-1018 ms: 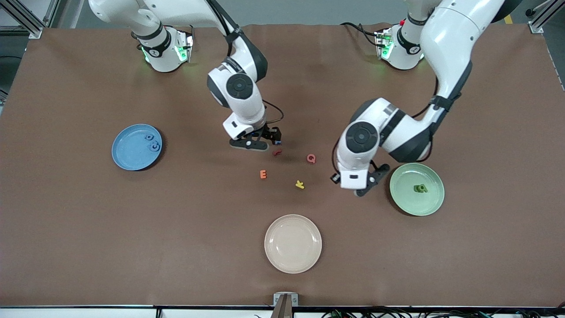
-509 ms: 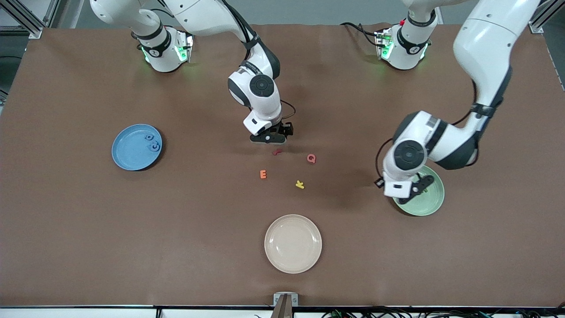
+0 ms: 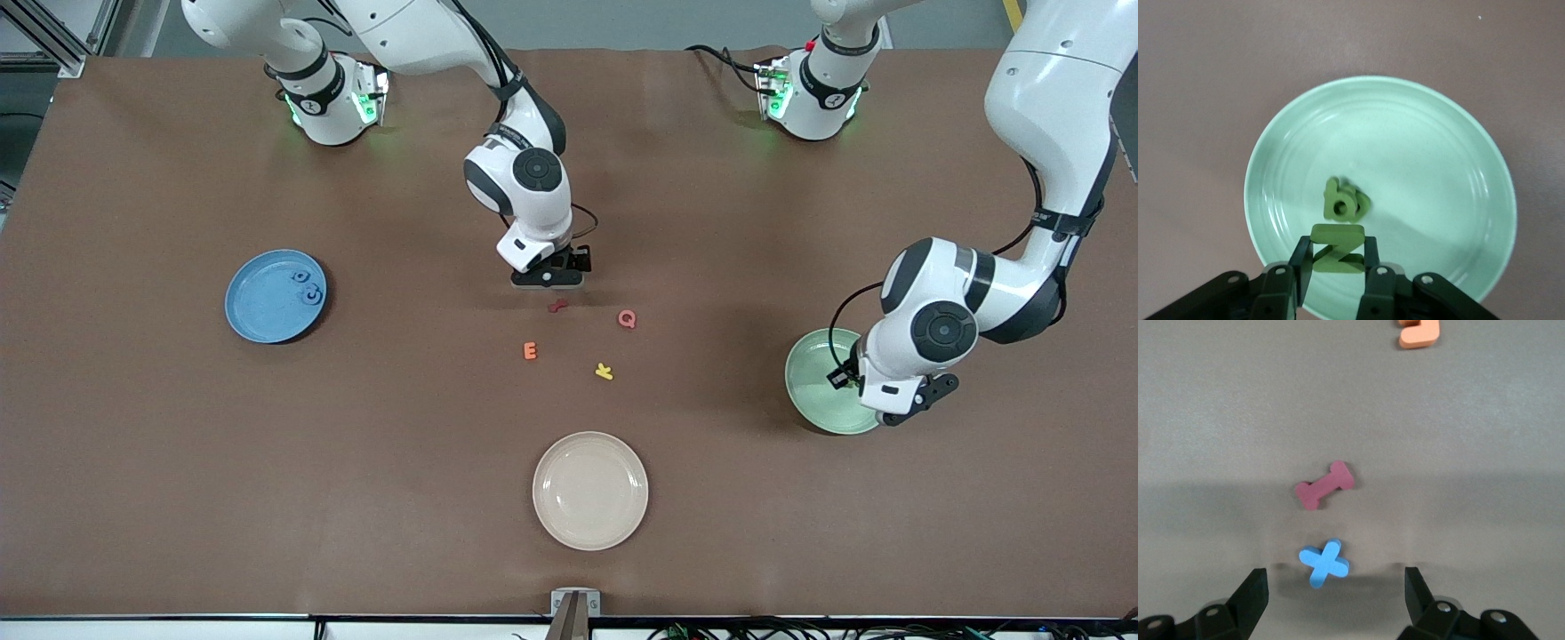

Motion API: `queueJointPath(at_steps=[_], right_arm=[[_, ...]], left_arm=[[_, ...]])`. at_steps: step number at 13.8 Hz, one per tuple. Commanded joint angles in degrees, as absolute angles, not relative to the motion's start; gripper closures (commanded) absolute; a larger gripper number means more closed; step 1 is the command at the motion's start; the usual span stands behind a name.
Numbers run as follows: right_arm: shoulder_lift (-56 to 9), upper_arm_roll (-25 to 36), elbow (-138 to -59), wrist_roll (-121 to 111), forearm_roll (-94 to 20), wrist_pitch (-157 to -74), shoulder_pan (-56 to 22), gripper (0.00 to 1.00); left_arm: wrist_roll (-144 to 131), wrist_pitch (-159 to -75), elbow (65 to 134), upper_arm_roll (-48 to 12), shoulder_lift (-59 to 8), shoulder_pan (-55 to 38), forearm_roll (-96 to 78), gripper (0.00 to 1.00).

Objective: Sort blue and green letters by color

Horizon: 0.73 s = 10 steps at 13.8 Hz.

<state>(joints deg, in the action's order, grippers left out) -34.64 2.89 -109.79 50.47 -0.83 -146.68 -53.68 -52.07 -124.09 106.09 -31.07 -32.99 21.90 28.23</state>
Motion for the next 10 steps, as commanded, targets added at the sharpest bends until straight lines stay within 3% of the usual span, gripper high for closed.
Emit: queueJointPath(at_steps=[1, 5, 10], right_arm=[[-35.9, 3.3, -107.8, 50.6, 1.7, -146.3, -54.1, 0.13], [-36.1, 3.3, -107.8, 50.6, 2.6, -146.2, -54.4, 0.17], [-36.3, 3.4, -107.8, 50.6, 2.9, -146.0, -54.7, 0.39]], left_arm=[[-47.6, -127.2, 108.7, -31.4, -31.2, 24.6, 29.0, 1.0], [-47.2, -130.4, 109.3, -31.5, -32.5, 26.0, 29.0, 1.0], [-47.5, -132.5, 110.5, -32.0, -33.0, 26.6, 28.8, 1.0]])
